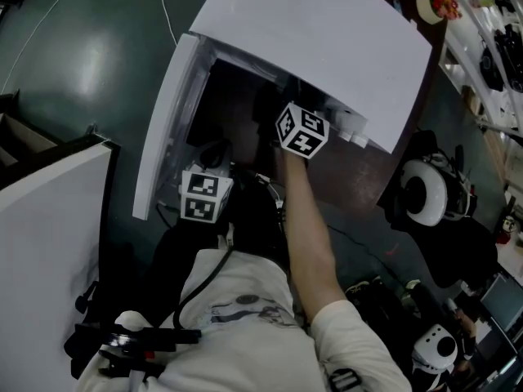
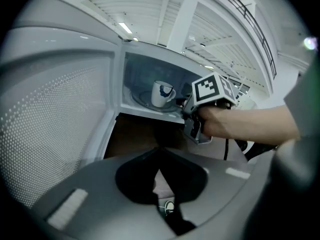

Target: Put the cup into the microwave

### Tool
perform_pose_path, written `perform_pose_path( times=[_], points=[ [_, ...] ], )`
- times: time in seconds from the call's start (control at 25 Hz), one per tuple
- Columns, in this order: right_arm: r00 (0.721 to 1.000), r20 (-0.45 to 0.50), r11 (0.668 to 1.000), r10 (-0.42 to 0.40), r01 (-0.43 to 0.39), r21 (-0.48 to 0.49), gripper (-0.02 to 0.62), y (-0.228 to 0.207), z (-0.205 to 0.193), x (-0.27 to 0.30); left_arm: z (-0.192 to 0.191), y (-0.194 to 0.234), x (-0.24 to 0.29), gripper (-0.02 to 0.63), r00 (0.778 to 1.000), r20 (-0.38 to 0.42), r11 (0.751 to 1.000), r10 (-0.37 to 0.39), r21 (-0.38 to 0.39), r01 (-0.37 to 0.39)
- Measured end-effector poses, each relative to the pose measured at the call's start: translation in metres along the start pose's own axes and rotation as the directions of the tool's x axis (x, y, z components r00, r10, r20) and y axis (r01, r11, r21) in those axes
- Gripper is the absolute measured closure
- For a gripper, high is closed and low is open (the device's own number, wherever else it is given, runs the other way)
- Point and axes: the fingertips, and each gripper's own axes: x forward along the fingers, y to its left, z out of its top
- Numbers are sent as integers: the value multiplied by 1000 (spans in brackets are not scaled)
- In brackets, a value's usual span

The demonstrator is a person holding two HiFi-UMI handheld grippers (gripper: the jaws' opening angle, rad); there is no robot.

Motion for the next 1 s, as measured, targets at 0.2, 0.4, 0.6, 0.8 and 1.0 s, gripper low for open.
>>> perform_pose_path(
  times=[0.2,0.4,0.6,0.8,1.0],
  points=[
    [1000,-6,999,27,-28,-46,530,13,-9,-27,-1,-3,-2,606,1000,23,1000,-16,23,15],
    [999,21,994,44,-42,-97,594,27,-10,-69,3,-12,-9,606,998,47,998,-46,41,44],
    [998,47,994,33,-28,-105,594,30,-15,-122,12,-32,-23,606,992,94,995,-81,68,75],
    [998,48,994,43,-38,-103,594,35,-28,-180,3,-61,-40,606,983,118,989,-141,61,135],
    [997,56,988,59,-50,-148,594,28,-42,-238,-11,-97,-54,607,976,149,985,-160,93,147]
  ],
)
